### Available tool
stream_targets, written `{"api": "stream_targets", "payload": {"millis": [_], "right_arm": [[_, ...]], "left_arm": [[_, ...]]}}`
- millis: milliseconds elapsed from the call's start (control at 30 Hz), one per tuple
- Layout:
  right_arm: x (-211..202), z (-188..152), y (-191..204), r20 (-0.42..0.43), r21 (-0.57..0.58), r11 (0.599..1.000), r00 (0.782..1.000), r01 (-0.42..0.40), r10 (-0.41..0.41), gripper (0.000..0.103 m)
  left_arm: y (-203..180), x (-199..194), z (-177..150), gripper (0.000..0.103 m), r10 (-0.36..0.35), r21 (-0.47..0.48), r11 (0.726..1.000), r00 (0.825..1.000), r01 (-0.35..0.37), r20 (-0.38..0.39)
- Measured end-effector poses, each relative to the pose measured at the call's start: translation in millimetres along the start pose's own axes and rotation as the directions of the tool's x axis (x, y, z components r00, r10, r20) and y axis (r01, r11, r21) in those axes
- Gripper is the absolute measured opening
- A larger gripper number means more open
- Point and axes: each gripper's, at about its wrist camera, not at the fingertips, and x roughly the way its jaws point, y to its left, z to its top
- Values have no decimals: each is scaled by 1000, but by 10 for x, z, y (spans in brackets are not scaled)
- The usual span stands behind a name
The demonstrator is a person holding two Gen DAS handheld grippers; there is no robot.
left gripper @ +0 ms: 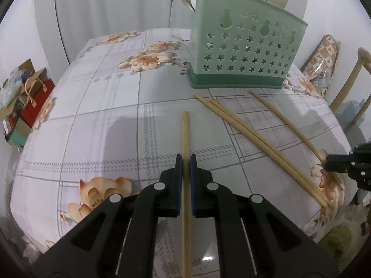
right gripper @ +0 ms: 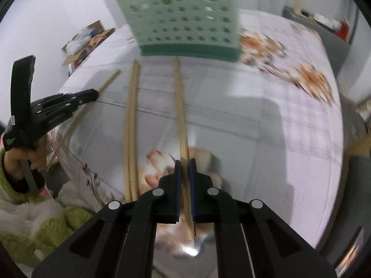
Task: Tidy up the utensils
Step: 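Close the right tool on a chopstick while the left tool holds its chopstick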
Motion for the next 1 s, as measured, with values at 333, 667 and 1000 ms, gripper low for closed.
{"api": "stream_targets", "payload": {"millis": [333,667,1000], "right_arm": [[73,241,28,24,-3,1000,999,-22,22,28],[423,756,205,53,-107,992,997,62,-57,28],[553,970,244,105,-135,985,990,107,-93,28]], "left_arm": [[-10,37,68,5,-4,-7,1000,1000,4,-20],[-8,173,298,8,-17,6,1000,997,17,-74],[-119,319,473,8,27,67,998,997,-22,-73]]}}
